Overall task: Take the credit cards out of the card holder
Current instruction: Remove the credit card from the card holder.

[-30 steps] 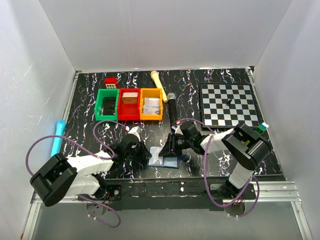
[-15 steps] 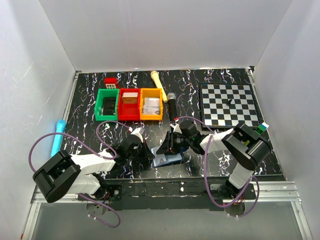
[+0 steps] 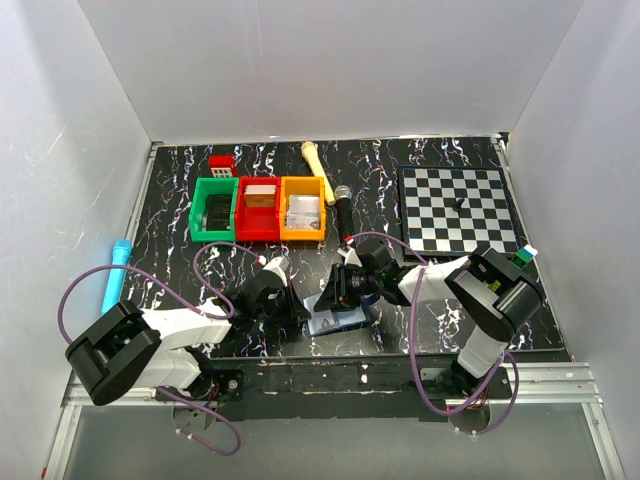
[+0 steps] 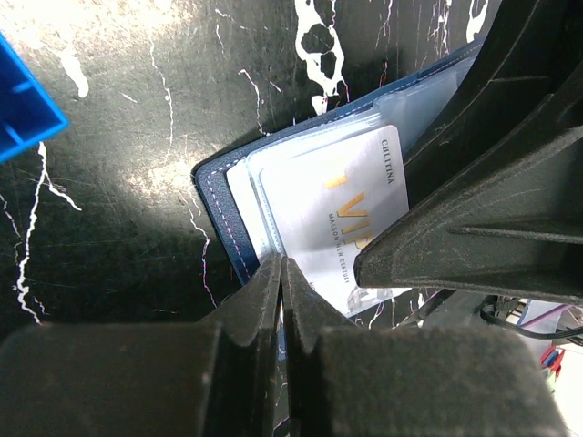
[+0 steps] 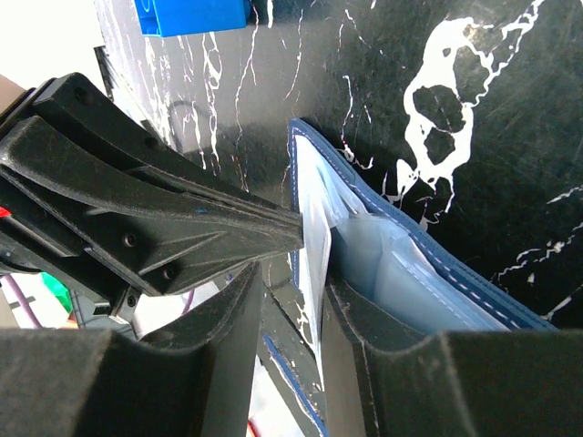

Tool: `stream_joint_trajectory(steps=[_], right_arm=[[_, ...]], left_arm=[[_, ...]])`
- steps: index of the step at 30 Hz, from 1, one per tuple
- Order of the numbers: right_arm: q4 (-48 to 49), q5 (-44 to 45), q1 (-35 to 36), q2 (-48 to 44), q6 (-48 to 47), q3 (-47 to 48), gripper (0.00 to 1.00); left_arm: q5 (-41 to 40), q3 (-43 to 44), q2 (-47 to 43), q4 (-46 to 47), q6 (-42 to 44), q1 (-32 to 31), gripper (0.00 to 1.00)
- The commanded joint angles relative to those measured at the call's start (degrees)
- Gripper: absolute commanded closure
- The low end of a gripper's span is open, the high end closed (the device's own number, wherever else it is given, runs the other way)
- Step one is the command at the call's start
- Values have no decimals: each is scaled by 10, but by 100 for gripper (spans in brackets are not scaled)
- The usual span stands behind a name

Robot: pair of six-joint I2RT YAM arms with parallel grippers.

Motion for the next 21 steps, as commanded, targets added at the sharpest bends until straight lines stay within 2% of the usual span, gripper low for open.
stream_joint_trajectory(steps=[1,21], right_arm=[[-36,-2,8,-25,-32,23,62],[-131,27,-8,-61,-72,27,64]], left_arm=[[8,-7,2,-61,1,-10,100],[-16,-1,16,-98,0,-10,100]])
